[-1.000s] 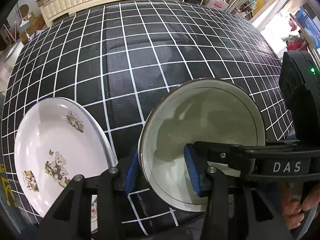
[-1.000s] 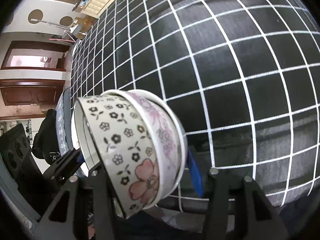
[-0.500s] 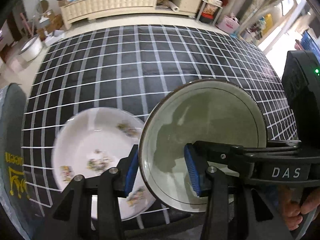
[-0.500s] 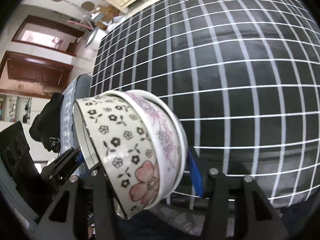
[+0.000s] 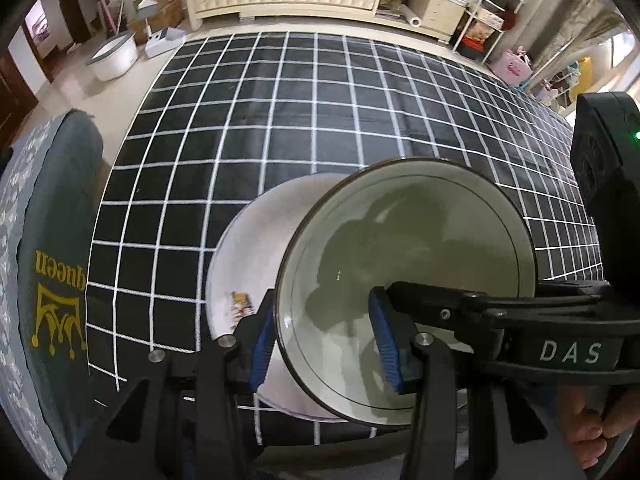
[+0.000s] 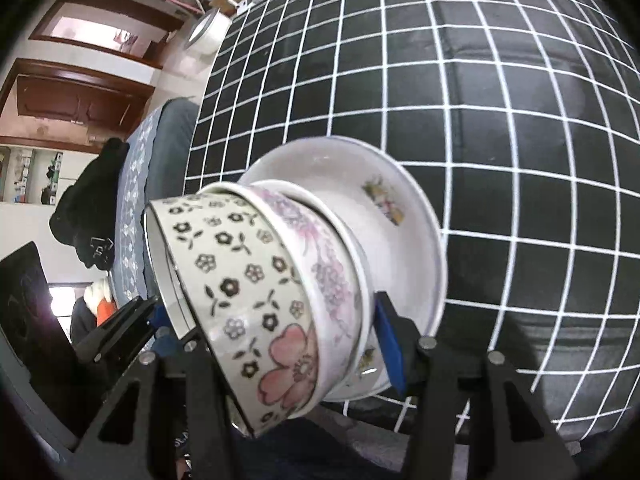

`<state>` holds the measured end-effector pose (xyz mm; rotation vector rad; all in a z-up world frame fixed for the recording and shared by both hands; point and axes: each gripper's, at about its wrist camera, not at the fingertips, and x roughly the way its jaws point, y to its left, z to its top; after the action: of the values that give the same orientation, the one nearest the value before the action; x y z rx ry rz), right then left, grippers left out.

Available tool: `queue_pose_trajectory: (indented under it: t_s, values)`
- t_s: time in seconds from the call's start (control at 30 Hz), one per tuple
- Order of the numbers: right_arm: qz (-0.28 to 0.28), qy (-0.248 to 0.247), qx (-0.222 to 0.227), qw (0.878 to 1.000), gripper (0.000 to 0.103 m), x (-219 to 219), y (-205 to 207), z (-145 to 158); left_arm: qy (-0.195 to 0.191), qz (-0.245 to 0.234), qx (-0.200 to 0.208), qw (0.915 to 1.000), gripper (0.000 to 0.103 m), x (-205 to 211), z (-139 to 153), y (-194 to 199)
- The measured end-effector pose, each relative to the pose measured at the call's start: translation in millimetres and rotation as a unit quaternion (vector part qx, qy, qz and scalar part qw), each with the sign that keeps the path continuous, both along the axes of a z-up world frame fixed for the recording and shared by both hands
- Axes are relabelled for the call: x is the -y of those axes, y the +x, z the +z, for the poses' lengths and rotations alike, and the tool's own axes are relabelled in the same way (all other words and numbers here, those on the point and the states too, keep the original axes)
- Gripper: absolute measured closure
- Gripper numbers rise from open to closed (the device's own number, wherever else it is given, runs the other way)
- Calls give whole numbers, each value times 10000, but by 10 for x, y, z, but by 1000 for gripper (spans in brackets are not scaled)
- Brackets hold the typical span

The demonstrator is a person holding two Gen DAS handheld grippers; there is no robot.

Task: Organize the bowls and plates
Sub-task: 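Tilt and lower the patterned bowl onto the stacked dishes with the left tool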

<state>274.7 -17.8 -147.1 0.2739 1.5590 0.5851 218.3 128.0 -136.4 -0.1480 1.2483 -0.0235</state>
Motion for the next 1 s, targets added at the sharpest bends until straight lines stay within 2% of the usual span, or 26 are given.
queue_pose_trajectory:
  t_s: [0.1,0.2,0.33,0.37,0.5,0.7,0.87,1.0]
  values:
    - [55,-17,-50,10000,48,-46,9,-53,7,58,-59,10000,60,3,-84,-67]
    - [4,-5,-35,10000,48,-71,54,-71,187,-13,-9,9998,60,-15,-119,-68]
    - [53,-114,70,9999,48,-74,63,-31,70,-5,-12,10000,61,-45,-126,-39]
    - [142,-134,66,9998,47,-79,59,-32,80,-18,-8,10000,64,-52,-136,-21]
    - [133,-156,-52,9998,47,-46,64,-61,422,-147,116,9989,65,54,-108,-25]
    - [436,-580,447,9964,46,-94,45,83,506,-286,113,9982,65,111,-112,15]
    - [445,-874,926,9909,45,-84,43,190,450,-218,163,9986,65,42,-93,22]
    - [402,-878,1190,9882,44,2,85,233,516,-73,175,9985,65,-64,-88,23]
